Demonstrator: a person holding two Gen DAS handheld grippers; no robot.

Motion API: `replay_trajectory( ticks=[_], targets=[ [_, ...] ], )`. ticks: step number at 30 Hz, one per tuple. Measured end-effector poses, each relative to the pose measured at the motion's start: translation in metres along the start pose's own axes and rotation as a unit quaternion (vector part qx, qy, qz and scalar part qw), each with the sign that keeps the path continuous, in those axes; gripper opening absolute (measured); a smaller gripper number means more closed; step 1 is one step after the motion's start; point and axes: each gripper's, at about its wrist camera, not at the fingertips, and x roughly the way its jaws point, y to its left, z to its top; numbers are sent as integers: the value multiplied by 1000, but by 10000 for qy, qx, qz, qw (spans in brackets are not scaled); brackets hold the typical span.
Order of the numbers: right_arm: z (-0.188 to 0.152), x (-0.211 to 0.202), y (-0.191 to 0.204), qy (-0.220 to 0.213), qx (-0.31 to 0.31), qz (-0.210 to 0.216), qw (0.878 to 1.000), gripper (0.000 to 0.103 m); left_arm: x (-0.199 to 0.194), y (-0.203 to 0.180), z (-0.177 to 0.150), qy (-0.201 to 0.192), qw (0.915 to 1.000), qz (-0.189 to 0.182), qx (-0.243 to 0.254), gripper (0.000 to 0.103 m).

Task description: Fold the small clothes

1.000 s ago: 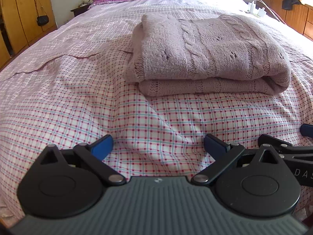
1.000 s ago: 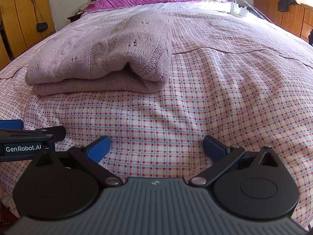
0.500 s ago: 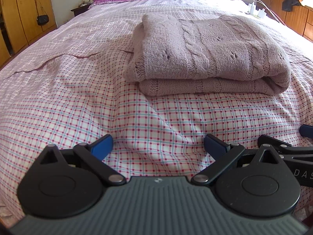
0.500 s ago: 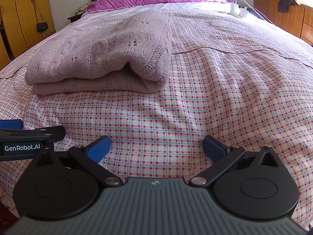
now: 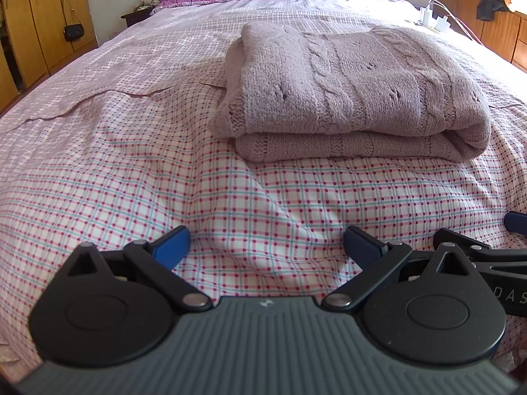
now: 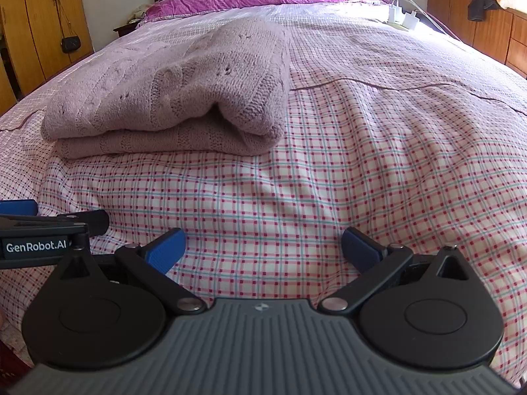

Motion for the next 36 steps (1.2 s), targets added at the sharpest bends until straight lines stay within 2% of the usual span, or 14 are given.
replay_trajectory(
  ticks=[36],
  targets=[
    [0, 2, 1, 3, -9, -16, 10000, 103, 1, 0, -2, -28, 10000, 1, 76, 102]
  ],
)
